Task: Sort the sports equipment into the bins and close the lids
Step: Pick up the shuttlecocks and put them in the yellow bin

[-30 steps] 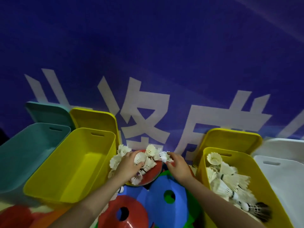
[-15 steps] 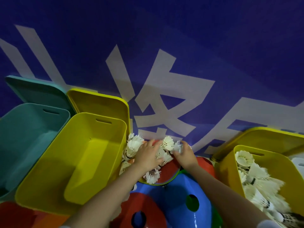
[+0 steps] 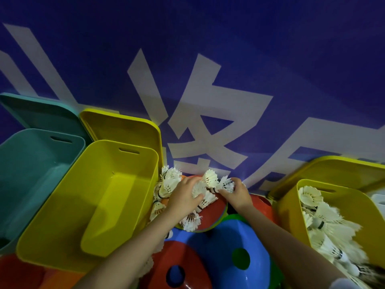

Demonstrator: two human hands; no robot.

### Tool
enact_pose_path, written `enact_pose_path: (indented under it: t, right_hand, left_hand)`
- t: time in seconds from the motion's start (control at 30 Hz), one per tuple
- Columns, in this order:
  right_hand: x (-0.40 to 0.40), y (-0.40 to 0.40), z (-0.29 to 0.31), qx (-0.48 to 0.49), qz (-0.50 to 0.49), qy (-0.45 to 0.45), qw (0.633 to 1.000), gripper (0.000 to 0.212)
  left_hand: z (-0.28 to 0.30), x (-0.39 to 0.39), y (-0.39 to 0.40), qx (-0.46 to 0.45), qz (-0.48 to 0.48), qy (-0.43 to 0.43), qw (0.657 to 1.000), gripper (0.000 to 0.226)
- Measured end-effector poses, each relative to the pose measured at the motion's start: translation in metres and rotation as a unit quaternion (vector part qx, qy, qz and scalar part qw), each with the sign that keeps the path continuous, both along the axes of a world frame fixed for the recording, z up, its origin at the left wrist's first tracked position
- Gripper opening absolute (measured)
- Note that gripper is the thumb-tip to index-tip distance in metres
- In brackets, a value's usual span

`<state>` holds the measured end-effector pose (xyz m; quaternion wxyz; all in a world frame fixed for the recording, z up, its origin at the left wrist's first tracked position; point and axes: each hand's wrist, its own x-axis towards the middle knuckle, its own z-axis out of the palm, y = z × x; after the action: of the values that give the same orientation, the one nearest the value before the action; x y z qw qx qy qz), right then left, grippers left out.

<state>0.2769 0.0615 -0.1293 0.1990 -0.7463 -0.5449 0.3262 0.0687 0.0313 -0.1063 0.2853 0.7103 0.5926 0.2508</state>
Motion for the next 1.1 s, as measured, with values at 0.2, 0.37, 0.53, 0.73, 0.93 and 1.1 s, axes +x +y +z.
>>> enact_pose_path:
  t: [0.2, 0.37, 0.53, 0.73, 0.93, 1.1]
  right_hand:
    - [0.010, -0.017, 0.017, 0.057, -0.029, 0.031, 0.997, 0.051]
    - [0.023, -0.033, 0.036, 0.092, -0.056, 0.047, 0.993, 0.052]
    - [0.045, -0.066, 0.055, 0.134, -0.043, 0.091, 0.986, 0.053]
    - [0.092, -0.117, 0.080, 0.206, -0.045, 0.112, 0.971, 0.050]
    - [0.171, -0.167, 0.102, 0.242, -0.116, 0.120, 0.956, 0.049]
    - [0.247, -0.211, 0.110, 0.237, -0.171, 0.075, 0.954, 0.050]
  left_hand:
    - [0.012, 0.002, -0.018, -0.007, 0.045, -0.061, 0.997, 0.052]
    - [0.031, 0.008, -0.031, -0.016, 0.060, -0.095, 0.993, 0.049]
    - [0.049, 0.025, -0.051, -0.004, 0.044, -0.118, 0.992, 0.048]
    - [0.066, 0.072, -0.077, 0.003, 0.027, -0.158, 0.987, 0.045]
    - [0.082, 0.139, -0.100, -0.016, -0.024, -0.206, 0.978, 0.043]
    - [0.088, 0.199, -0.121, -0.019, -0.059, -0.216, 0.974, 0.042]
